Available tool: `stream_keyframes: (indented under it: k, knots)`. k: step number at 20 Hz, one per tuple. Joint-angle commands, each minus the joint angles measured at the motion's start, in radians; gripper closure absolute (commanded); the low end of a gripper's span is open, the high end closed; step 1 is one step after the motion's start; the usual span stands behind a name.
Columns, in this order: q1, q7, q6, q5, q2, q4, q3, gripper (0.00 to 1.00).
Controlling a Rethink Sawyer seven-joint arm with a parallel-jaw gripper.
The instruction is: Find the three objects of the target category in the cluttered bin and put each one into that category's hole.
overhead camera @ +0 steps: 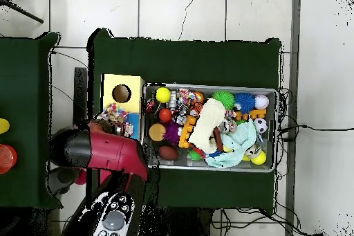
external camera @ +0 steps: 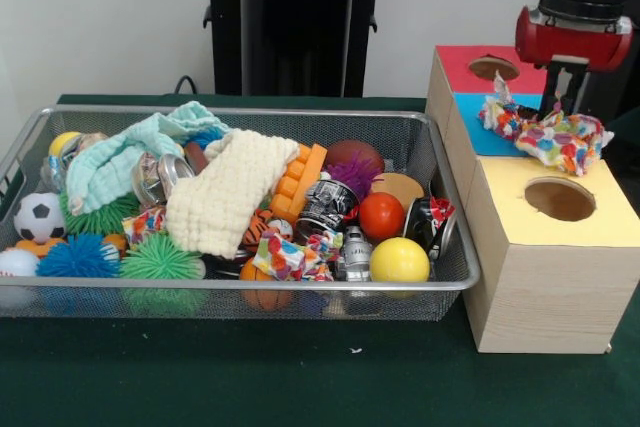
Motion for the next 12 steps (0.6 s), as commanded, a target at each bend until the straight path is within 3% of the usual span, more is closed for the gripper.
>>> stream_keyframes:
  k: [1, 5, 12]
  knots:
    - [-0.008, 0.144, 0.052, -0.062, -0.032, -0.124, -0.038, 1.00]
    - [-0.019, 0.156, 0.048, -0.067, -0.046, -0.125, -0.026, 1.00]
    - [-0.050, 0.105, -0.132, -0.124, -0.055, -0.103, 0.018, 1.00]
